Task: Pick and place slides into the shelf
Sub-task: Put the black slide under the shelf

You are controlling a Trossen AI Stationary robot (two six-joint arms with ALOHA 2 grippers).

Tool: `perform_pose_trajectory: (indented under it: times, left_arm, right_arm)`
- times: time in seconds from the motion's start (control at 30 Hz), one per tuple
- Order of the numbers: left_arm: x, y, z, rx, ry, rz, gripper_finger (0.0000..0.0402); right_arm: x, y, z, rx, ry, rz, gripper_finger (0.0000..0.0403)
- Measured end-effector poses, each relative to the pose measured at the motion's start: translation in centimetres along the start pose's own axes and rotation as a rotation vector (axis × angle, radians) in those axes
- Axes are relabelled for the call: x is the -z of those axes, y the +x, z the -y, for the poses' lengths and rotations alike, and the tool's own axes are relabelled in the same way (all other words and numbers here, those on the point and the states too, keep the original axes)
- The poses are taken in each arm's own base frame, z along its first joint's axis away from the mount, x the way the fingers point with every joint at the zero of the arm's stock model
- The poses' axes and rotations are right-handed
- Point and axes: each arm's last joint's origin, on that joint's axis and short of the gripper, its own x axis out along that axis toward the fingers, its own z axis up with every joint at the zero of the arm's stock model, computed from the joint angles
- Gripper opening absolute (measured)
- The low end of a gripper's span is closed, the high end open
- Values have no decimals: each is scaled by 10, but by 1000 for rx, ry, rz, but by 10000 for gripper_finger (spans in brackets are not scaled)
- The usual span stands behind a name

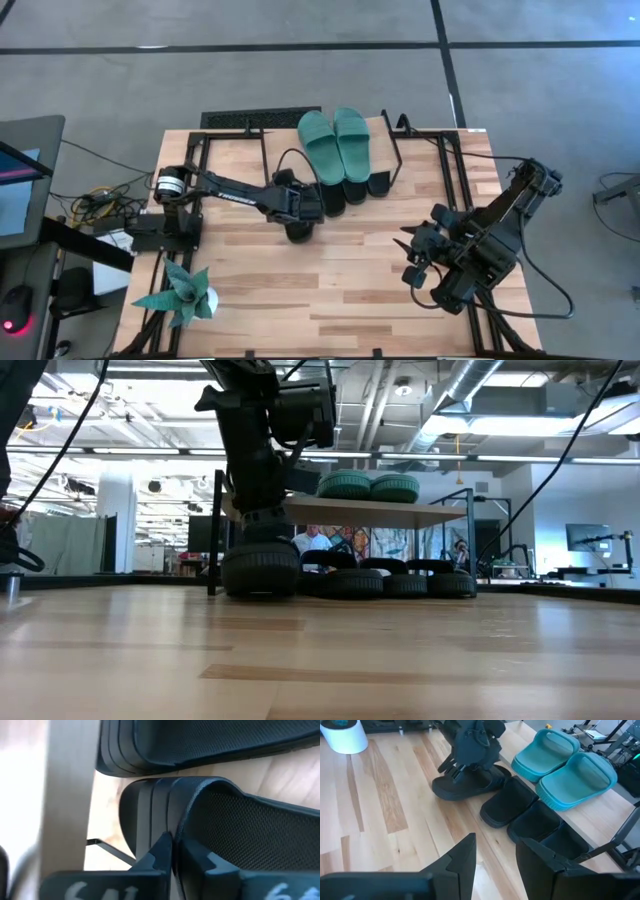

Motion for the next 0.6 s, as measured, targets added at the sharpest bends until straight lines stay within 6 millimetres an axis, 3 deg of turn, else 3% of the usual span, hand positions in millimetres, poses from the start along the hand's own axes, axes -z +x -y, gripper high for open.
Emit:
perform_pose_trajectory:
  times: [0.6]
  left_arm:
    - [-2, -1, 1, 52, -48, -5, 140]
  right_arm:
    - [0, 0, 0, 0, 5, 0, 129]
